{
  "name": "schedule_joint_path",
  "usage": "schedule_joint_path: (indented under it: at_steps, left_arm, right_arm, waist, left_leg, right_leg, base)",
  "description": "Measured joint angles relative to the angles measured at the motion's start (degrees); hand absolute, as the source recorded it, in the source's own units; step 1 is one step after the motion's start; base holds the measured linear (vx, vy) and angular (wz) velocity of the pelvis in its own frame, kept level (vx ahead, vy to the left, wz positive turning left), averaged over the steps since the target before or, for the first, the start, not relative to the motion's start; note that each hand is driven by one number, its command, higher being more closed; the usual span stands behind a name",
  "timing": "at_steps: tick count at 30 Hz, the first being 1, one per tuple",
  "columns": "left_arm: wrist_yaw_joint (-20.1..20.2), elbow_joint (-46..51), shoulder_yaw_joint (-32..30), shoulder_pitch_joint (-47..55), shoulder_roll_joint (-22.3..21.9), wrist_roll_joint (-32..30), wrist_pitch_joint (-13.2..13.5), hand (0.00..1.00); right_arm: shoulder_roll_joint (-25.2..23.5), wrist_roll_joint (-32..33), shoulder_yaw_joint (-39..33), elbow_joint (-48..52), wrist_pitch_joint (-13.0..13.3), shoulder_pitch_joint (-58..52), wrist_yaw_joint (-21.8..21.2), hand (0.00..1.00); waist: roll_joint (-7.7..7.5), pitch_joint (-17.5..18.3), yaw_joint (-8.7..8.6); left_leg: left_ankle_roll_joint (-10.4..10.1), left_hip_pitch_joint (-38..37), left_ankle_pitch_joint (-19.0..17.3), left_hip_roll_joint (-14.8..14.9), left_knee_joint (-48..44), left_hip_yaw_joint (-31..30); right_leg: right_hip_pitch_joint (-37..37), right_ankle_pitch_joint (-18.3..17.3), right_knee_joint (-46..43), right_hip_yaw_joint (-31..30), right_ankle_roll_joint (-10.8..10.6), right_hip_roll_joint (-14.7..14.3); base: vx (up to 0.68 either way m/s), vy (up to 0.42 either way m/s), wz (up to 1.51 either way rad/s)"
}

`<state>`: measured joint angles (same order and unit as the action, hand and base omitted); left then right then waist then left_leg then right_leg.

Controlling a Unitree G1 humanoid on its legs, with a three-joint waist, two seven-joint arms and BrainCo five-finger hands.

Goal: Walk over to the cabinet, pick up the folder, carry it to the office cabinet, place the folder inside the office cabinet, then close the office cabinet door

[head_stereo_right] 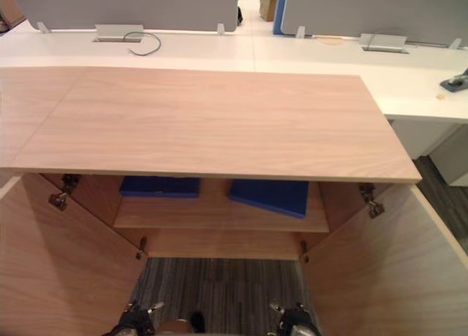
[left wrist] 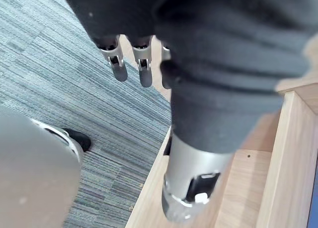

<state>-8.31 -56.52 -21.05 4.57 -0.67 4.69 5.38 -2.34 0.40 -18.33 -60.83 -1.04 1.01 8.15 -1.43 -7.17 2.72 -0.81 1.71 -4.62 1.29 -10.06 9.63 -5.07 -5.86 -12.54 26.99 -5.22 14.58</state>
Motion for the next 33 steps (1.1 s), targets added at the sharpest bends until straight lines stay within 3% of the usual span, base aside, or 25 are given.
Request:
schedule_joint_path:
  at_steps: [2, 5, 7, 12, 16, 17, 21, 26, 33]
  left_arm:
    - [0.2, 2.8, 4.0, 1.5, -0.1, -0.2, 0.0, 0.0]
    - [0.8, 5.2, 7.3, 2.8, 0.8, -0.2, 0.2, 0.0]
    - [0.7, 5.4, 8.0, 3.0, 1.0, -0.2, 0.5, 0.0]
    - [-0.3, 6.1, 8.9, 2.4, 1.6, -0.2, 0.9, 0.0]
    - [-0.3, 6.5, 9.2, 1.7, 2.2, -0.8, 1.6, 0.0]
    - [-0.4, 6.3, 9.4, 0.9, 2.9, -1.1, 1.6, 0.0]
    - [-1.3, 5.2, 9.9, -1.9, 4.6, -1.7, 1.7, 0.0]
    - [-1.7, 3.8, 11.6, -2.3, 6.5, -1.8, 1.2, 0.0]
    - [-2.0, 3.1, 16.8, -3.0, 7.6, -1.9, 0.4, 0.0]
  right_arm:
    - [-0.1, -2.6, 7.9, 5.5, -0.1, -0.4, 0.4, 0.0]
    - [-0.5, -8.6, 16.9, 15.0, 0.0, 0.1, 0.4, 0.0]
    - [-0.6, -11.3, 20.4, 20.7, 0.1, 1.7, 0.4, 0.0]
    - [2.4, -17.0, 23.0, 28.8, 2.7, 6.6, 1.0, 0.0]
    - [8.8, -23.2, 27.5, 28.8, 3.0, 8.0, 0.9, 0.0]
    - [10.2, -24.1, 28.6, 28.8, 3.0, 8.7, 0.9, 0.0]
    - [13.4, -24.4, 32.2, 24.3, 3.4, 14.6, 1.0, 0.0]
    - [15.1, -24.4, 38.0, 12.8, 4.3, 26.0, -0.4, 0.0]
    - [16.6, -26.3, 37.5, 1.1, 3.8, 34.0, -0.9, 0.0]
  waist:
    - [1.0, -0.2, -0.18]
    - [0.53, -0.5, -0.04]
    - [0.55, -0.6, 0.03]
    - [0.56, -2.3, 0.08]
    - [1.38, -4.7, -0.12]
    - [1.41, -5.2, -0.15]
    - [1.55, -8.2, -0.23]
    - [1.85, -10.5, 0.21]
    - [3.09, -13.2, 1.63]
  left_leg:
    - [0.6, -0.6, -0.5, 0.1, 0.1, 0.8]
    - [1.7, -2.6, -1.7, -1.0, -0.5, 2.6]
    - [2.0, -2.7, -2.7, -0.9, -1.9, 3.7]
    - [1.6, 2.2, -4.3, 0.4, -7.3, 4.2]
    - [1.4, 7.9, -11.5, 2.5, -21.2, 3.6]
    - [1.4, 11.4, -14.3, 3.6, -27.2, 3.0]
    - [1.9, 17.7, -17.8, 3.4, -37.3, 0.5]
    - [2.8, 23.4, -19.6, 1.6, -44.3, -1.5]
    - [3.7, 27.7, -21.1, -2.0, -51.0, -4.0]
  right_leg:
    - [4.7, -0.4, -9.5, -2.7, 0.4, 1.8]
    - [9.8, -0.4, -21.0, -5.4, 0.9, 5.8]
    - [10.1, -0.1, -21.6, -5.3, 1.2, 6.4]
    - [8.8, -1.0, -12.5, -5.3, -0.1, 3.2]
    - [8.9, -6.7, -16.2, -5.4, -2.3, 3.5]
    - [11.2, -9.7, -20.1, -5.3, -3.0, 4.0]
    - [16.2, -14.8, -31.2, -5.2, -3.3, 7.2]
    - [20.3, -18.3, -39.8, -5.0, -3.6, 11.0]
    - [22.1, -22.1, -48.0, -5.0, -3.6, 15.4]
  base:
    - [0.03, 0.106, -0.24]
    - [0.03, 0.095, -0.19]
    - [0.04, 0.04, -0.31]
    - [0.01, -0.04, -0.21]
    - [-0.09, -0.039, -0.03]
    - [-0.12, -0.013, 0.05]
    - [-0.11, -0.01, 0.29]
    - [-0.08, -0.016, 0.3]
    - [-0.03, -0.02, 0.35]
